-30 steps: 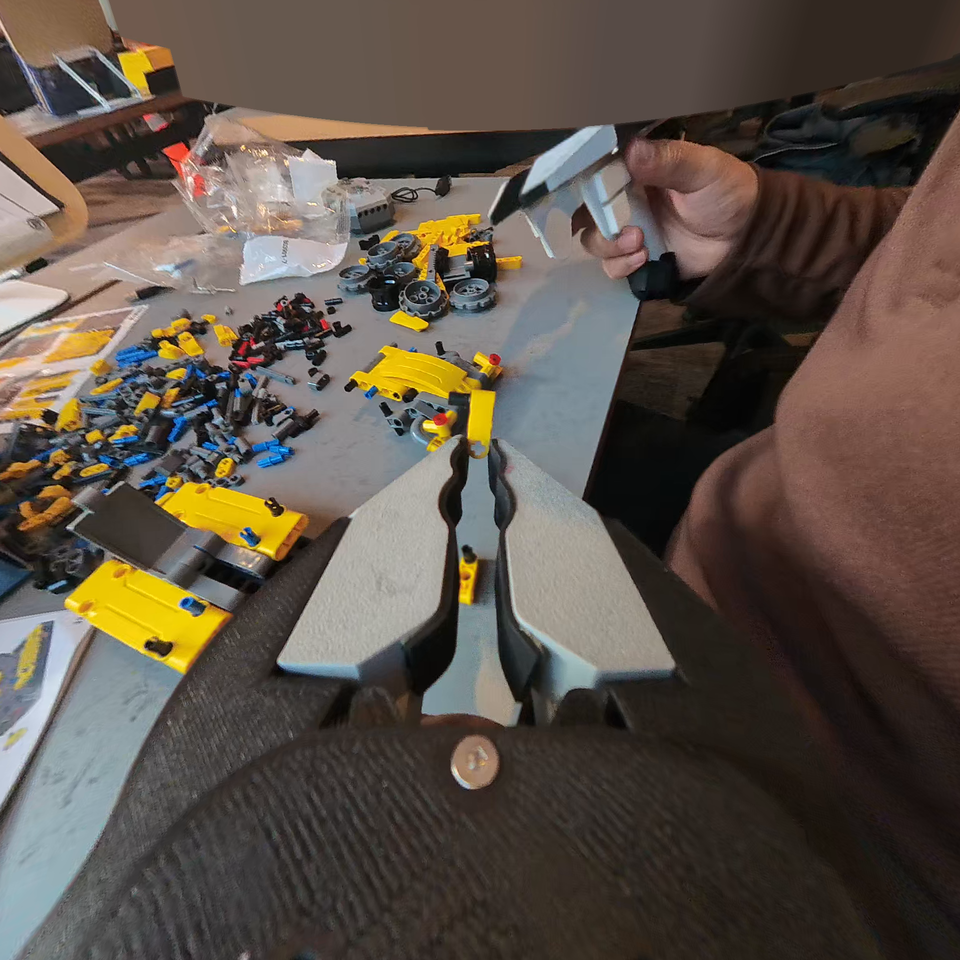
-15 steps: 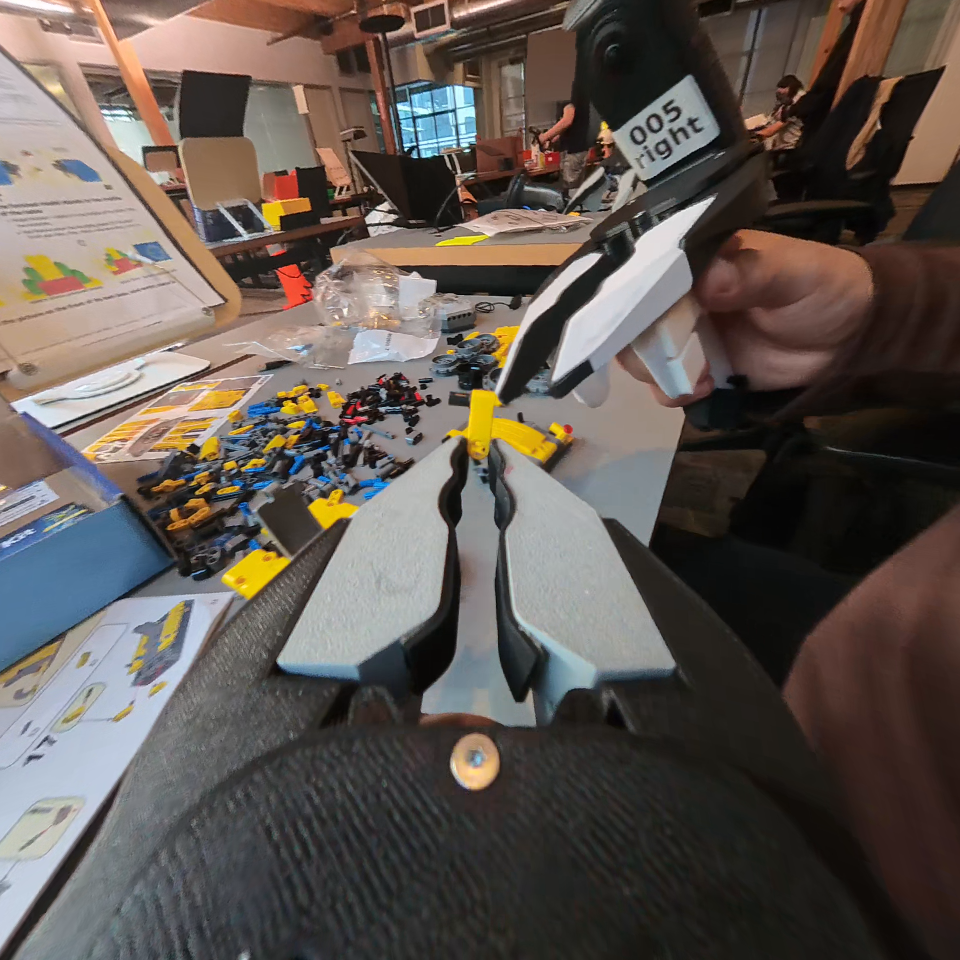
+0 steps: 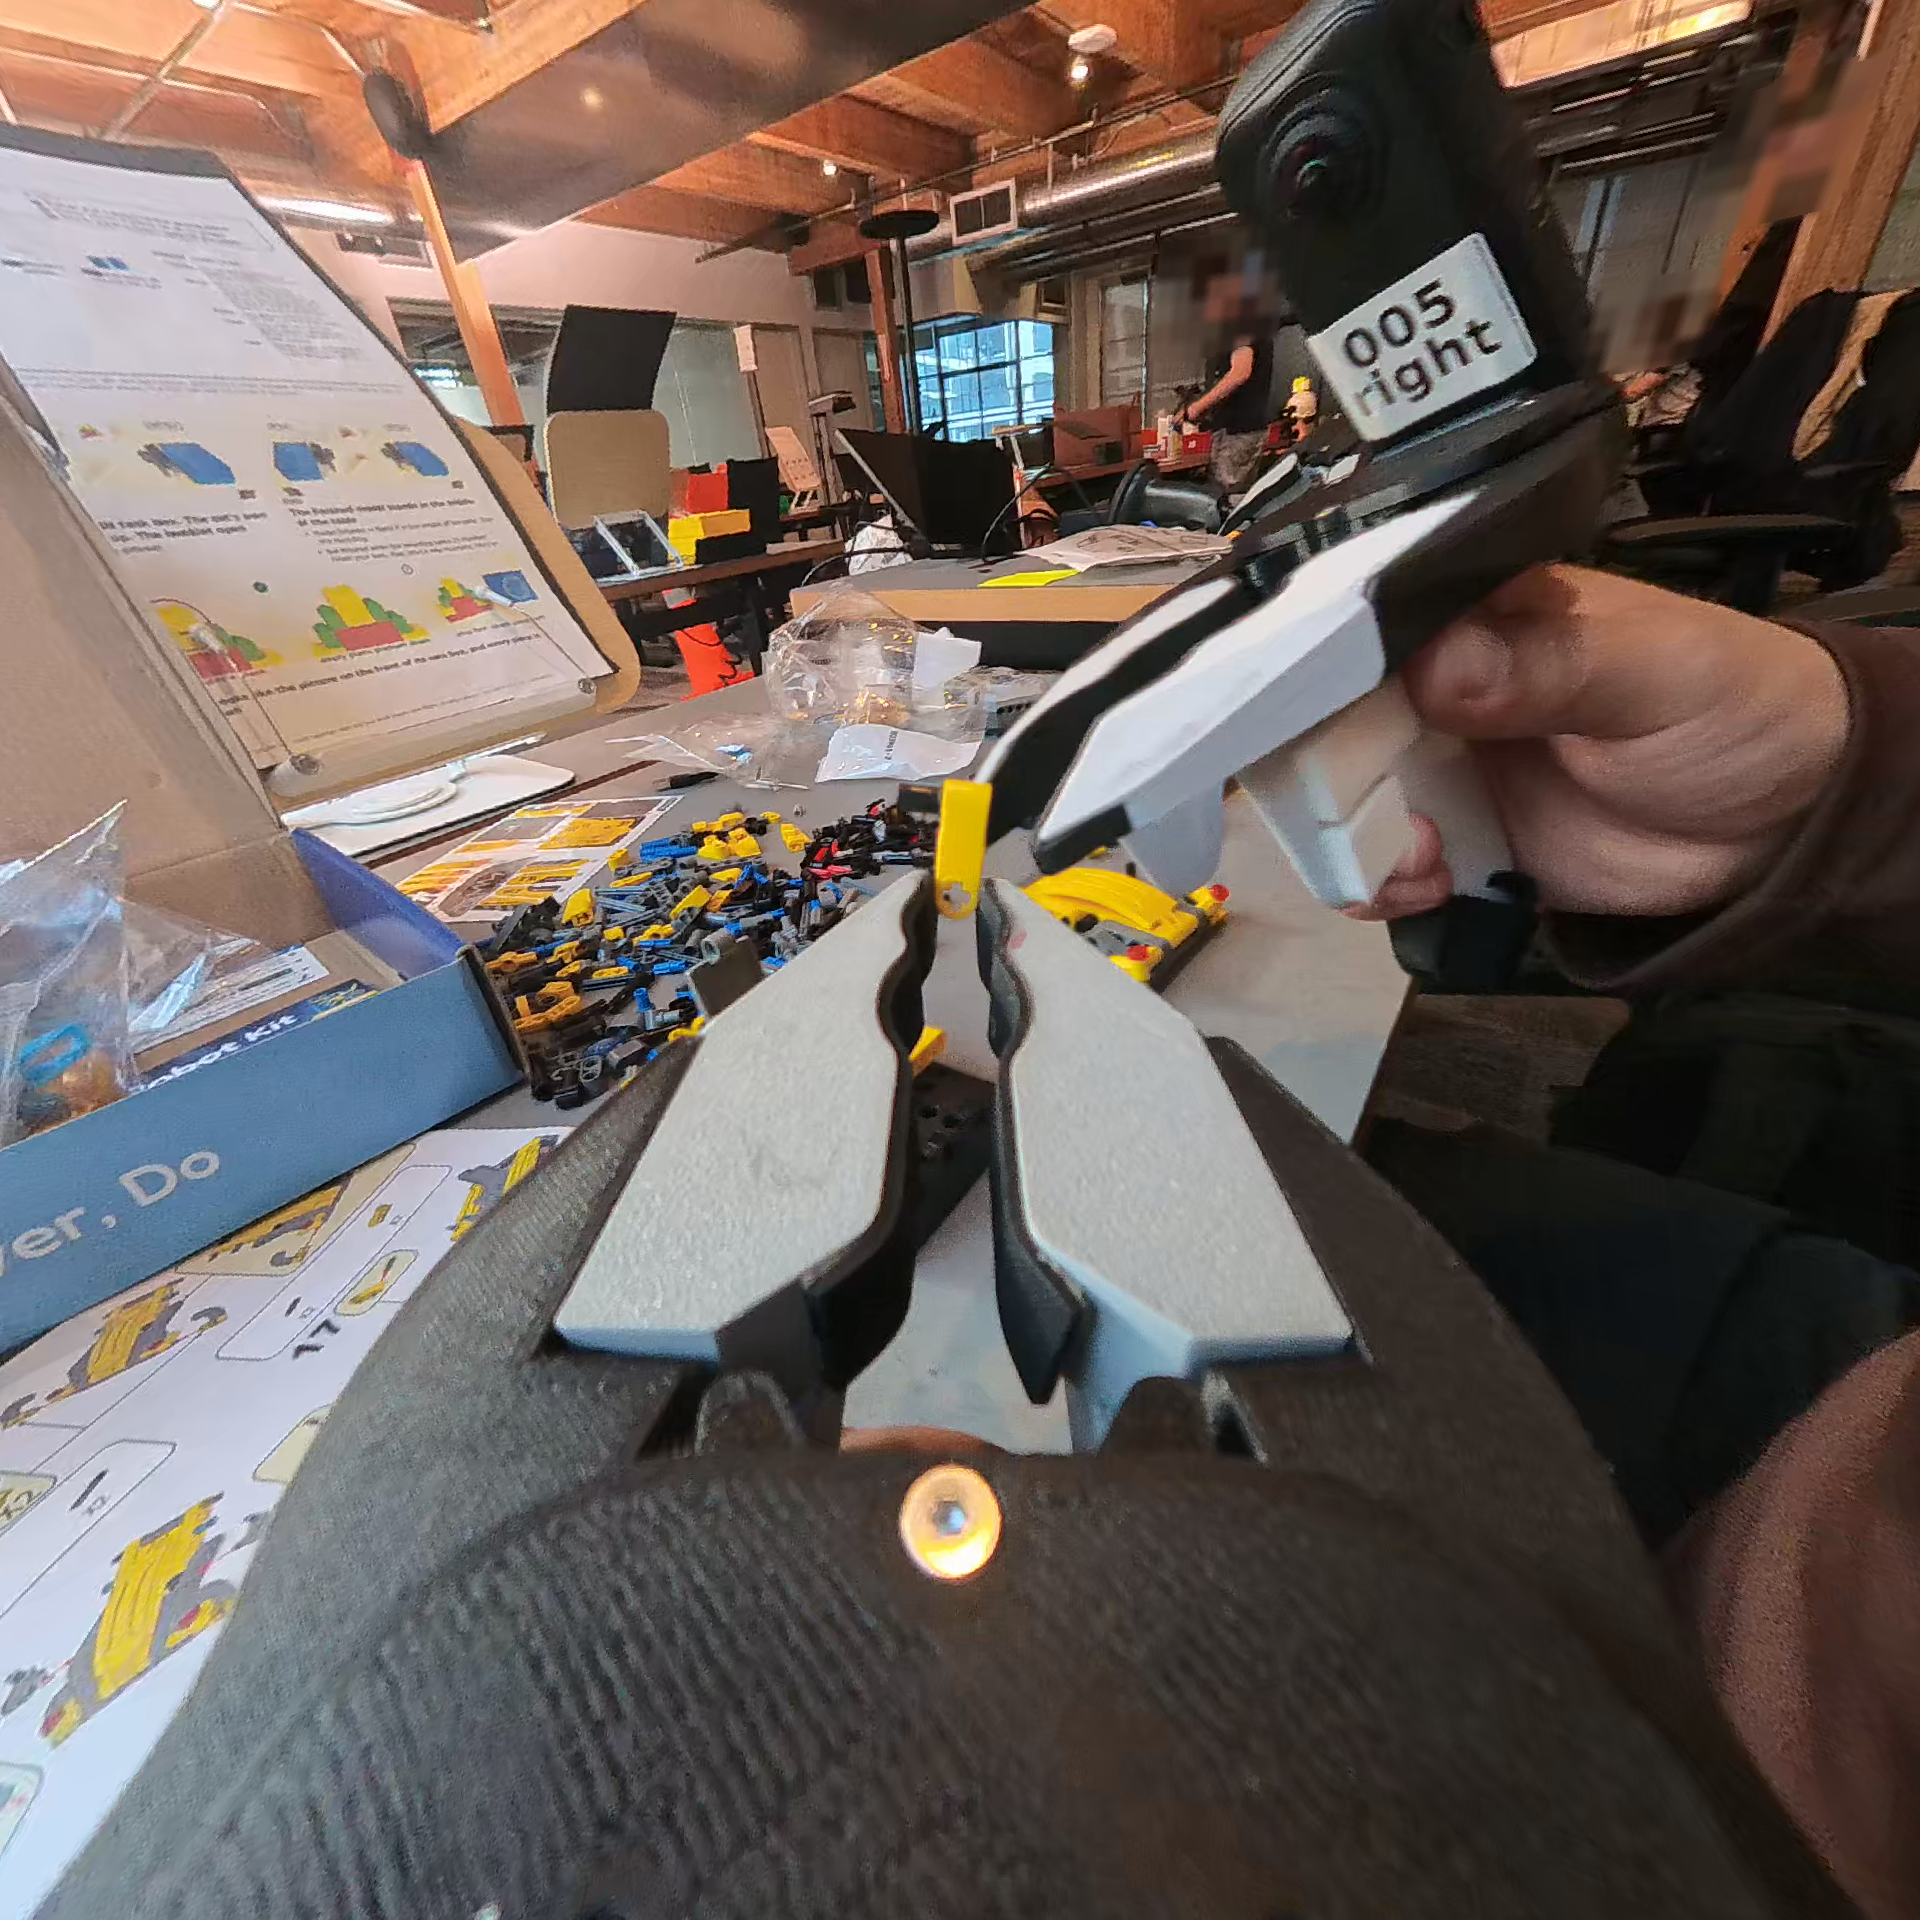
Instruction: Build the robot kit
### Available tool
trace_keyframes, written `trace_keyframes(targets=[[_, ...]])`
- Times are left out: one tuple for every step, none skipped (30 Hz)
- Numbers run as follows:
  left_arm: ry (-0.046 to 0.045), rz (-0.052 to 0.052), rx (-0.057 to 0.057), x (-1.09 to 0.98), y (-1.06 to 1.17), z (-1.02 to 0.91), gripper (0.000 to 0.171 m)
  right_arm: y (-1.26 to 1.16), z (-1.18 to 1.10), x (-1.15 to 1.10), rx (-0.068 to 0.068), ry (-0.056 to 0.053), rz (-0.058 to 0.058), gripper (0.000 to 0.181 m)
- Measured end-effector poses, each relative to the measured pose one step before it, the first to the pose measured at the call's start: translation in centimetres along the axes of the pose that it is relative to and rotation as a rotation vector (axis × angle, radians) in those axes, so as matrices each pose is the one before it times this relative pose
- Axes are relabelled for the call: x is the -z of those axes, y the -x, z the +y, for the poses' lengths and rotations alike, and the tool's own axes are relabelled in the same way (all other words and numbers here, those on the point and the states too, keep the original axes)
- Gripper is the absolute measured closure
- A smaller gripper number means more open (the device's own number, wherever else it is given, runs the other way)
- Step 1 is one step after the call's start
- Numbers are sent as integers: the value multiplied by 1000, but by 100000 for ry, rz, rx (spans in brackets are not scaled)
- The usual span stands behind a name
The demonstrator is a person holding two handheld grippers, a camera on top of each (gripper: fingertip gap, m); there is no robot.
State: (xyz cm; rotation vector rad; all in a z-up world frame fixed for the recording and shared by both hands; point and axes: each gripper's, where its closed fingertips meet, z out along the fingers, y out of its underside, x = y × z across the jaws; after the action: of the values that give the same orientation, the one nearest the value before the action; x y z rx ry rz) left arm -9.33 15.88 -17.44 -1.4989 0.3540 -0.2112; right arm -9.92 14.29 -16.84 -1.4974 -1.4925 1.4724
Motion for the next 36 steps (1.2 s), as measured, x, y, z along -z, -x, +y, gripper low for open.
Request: trace_keyframes(targets=[[-794,505,-1271,38,-276,-104,167,202,-57,12,-1507,-995,-735,159],[-46,-1653,-2575,19,-14,-30,167,251,-19,38,-1866,-931,-839,159],[647,-1452,-2643,-22,-64,56,167,188,51,15,-1488,-830,-223,160],[553,-1512,-1804,-11,-56,42,167,-44,174,21,-670,-159,1712,164],[611,-1500,-849,10,-22,43,167,-173,171,61,566,-290,2922,171],[103,-638,-107,17,-133,-30,167,44,17,121,1151,-1258,1897,172],[27,20,17,74,-189,17,167,63,52,104,682,-1020,1885,172],[241,281,-1174,74,-240,89,166,-21,118,100,577,-810,2388,174],[783,-528,-2736,25,-178,87,167,-61,109,124,512,-915,2548,177],[1119,-1340,-3528,-36,-92,90,167,-11,60,128,-79,-1209,2262,177],[1153,-1337,-3077,-67,-124,87,167,24,8,125,-434,-1576,1864,177],[899,-1132,-1584,-83,-120,49,167,52,41,135,60,-1161,1259,173],[597,50,-167,-76,-245,15,167,-115,102,180,1435,-327,1903,173],[386,-300,-814,-105,-221,14,167,-200,73,216,2444,-181,2165,177],[421,-1259,-1869,-117,-90,29,167,-89,69,146,1856,9,1428,177],[145,-909,-937,-129,-106,9,167,-90,33,115,2101,-197,1375,177],[691,16,1270,-144,-128,82,167,-111,96,85,2789,116,1412,177],[1221,877,2438,-167,-202,197,167,-141,176,75,3138,783,1370,177],[1216,1131,2543,-119,-174,213,167,-119,239,44,3328,1118,952,177],[1503,1182,2398,-65,-125,291,166,-175,257,57,3444,1192,939,177],[1433,1806,2114,-26,-148,286,166,-429,261,116,3787,1068,2240,177],[1318,2291,1572,27,-120,250,164,-688,277,192,4668,1094,3445,177],[2868,1449,908,23,97,440,157,-774,398,179,5264,1854,3439,178],[3991,1257,617,29,219,571,150,-821,556,151,5111,2804,3390,178],[2511,2806,1284,90,42,386,145,-777,632,116,5386,3181,3308,177],[917,6788,1910,190,-523,147,145,-651,670,45,6330,3337,3257,178],[1019,7003,2476,176,-588,157,149,-420,660,-31,6923,3391,2857,178],[2059,2622,3249,64,29,295,151,-197,565,-104,7078,3015,2425,178],[2417,1170,3373,-58,226,315,151,13,442,-169,6759,2499,1860,177],[1662,1892,3194,-123,105,185,151,207,280,-176,6046,1832,1048,177],[1228,2244,3317,-191,44,96,151,381,119,-166,5503,1049,111,177],[1506,3354,3662,-234,-150,70,151,499,-20,-131,5186,215,-383,177],[607,3831,4167,-215,-264,-106,150,474,-136,-88,4835,-387,-157,177],[-500,4120,4789,-194,-322,-248,150,329,-142,-52,4277,-345,521,177],[-961,4198,5153,-156,-342,-330,150,250,-121,-24,3681,-98,740,177],[-1608,3017,4666,-103,-170,-401,153,173,-96,2,3440,111,771,177]])
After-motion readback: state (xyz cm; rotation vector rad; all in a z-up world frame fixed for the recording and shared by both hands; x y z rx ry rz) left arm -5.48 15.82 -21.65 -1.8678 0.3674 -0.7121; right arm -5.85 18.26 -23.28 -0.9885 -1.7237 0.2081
